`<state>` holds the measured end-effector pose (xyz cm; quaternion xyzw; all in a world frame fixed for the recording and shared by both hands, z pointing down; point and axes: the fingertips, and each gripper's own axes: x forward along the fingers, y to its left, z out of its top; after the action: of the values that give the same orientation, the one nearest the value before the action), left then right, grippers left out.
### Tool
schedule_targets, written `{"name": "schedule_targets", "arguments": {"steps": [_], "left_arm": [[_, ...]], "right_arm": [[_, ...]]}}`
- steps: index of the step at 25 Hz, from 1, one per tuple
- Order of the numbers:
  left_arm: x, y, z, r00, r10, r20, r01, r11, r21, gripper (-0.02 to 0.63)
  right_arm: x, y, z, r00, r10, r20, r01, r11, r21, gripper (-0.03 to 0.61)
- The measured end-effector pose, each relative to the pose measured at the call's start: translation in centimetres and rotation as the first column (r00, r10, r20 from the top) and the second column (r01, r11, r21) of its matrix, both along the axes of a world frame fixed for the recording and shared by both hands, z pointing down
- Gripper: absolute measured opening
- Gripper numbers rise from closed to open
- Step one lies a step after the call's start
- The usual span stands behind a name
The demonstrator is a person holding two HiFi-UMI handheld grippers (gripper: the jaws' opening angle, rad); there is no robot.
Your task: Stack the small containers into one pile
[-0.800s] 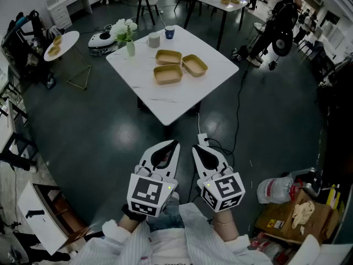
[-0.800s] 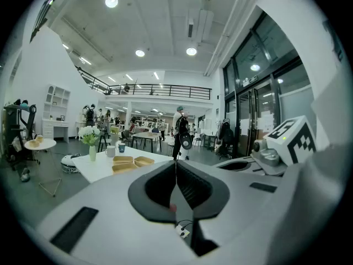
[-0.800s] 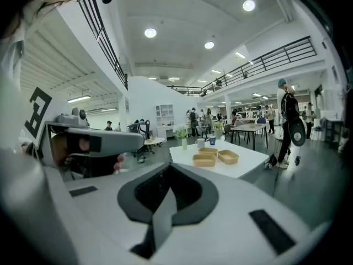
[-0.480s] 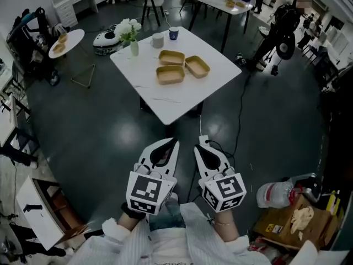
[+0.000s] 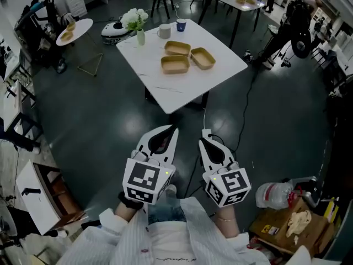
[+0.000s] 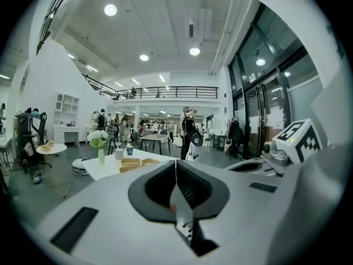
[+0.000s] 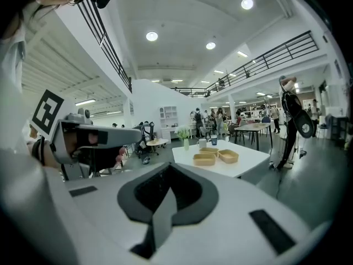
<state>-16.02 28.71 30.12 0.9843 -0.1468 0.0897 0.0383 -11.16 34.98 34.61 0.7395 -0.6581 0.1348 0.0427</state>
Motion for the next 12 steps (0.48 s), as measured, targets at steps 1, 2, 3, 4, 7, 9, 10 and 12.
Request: {"name": "schedule_targets", "arguments": {"steps": [1, 2, 3, 4, 7, 9, 10, 12], "left_arm": [[0.0, -0.1, 0.1, 1.000, -0.005, 0.002, 0.005, 1.000, -0.001, 0.021], [0.1, -0.2, 0.3, 1.000, -0.010, 0.004, 0.010, 1.000, -0.003, 0.021], [0.2, -0.4, 0.4, 1.000, -0.016, 0.006, 0.016, 1.000, -0.005, 0.021], [0.3, -0.6, 0.6, 1.000, -0.022, 0.006, 0.022, 1.000, -0.008, 0.021], [1.0, -1.4, 0.9, 0.999, -0.037, 0.008, 0.037, 0.999, -0.013, 0.021], [1.5, -2.2, 1.2, 0.999, -0.046, 0.012, 0.046, 0.999, -0.016, 0.021], [1.7, -2.6, 1.3, 0.999, -0.051, 0.014, 0.051, 0.999, -0.019, 0.021], [2.2, -3.6, 1.7, 0.998, -0.058, 0.018, 0.058, 0.998, -0.024, 0.021]], "right_arm": [[0.1, -0.1, 0.1, 1.000, -0.005, 0.001, 0.005, 1.000, 0.000, 0.011], [0.2, -0.3, 0.1, 1.000, -0.009, 0.002, 0.009, 1.000, 0.000, 0.012], [0.4, -0.5, 0.2, 1.000, -0.013, 0.004, 0.013, 1.000, 0.000, 0.011], [0.6, -0.7, 0.3, 1.000, -0.018, 0.005, 0.018, 1.000, -0.002, 0.011], [1.4, -1.7, 0.6, 0.999, -0.033, 0.008, 0.033, 0.999, -0.010, 0.011], [1.8, -2.6, 0.8, 0.999, -0.045, 0.012, 0.046, 0.999, -0.015, 0.011], [2.0, -3.1, 0.9, 0.999, -0.052, 0.014, 0.052, 0.999, -0.017, 0.011], [2.4, -4.3, 1.1, 0.998, -0.062, 0.018, 0.062, 0.998, -0.022, 0.011]]}}
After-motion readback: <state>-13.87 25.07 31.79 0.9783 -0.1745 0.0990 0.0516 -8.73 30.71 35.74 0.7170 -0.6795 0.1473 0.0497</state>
